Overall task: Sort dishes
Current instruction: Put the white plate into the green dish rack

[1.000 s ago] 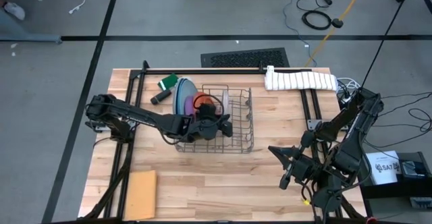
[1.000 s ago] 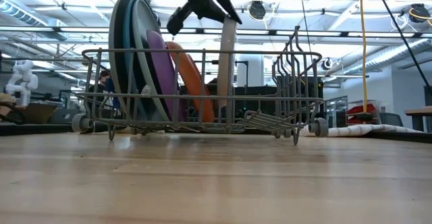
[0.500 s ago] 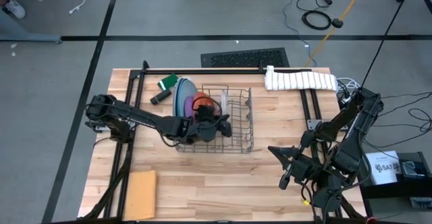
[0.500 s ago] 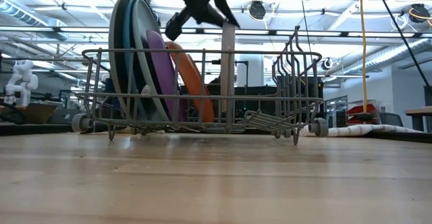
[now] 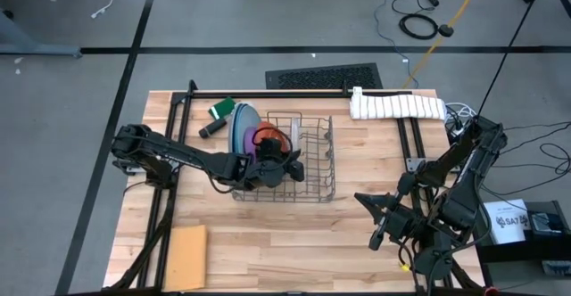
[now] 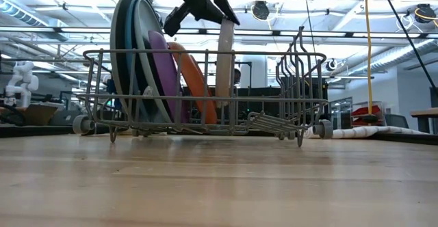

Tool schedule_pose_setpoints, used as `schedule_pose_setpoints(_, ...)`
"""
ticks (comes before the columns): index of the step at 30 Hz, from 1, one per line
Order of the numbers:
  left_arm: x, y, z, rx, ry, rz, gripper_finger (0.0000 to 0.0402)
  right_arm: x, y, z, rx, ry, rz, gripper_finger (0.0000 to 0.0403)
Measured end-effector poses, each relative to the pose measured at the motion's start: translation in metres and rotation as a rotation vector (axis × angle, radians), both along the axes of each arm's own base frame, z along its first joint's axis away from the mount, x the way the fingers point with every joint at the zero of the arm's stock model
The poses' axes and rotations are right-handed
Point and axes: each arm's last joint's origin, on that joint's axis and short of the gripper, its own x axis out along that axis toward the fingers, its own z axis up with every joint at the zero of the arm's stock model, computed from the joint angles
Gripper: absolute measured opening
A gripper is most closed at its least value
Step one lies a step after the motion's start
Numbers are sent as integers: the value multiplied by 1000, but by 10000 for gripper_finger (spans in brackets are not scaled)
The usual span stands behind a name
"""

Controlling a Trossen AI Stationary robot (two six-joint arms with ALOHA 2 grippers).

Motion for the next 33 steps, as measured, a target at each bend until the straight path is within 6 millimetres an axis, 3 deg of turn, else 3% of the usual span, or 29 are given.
schedule_pose_setpoints(33,12,-1,-13,-47,-38,2,10,0,0,0,-2,1,0,0)
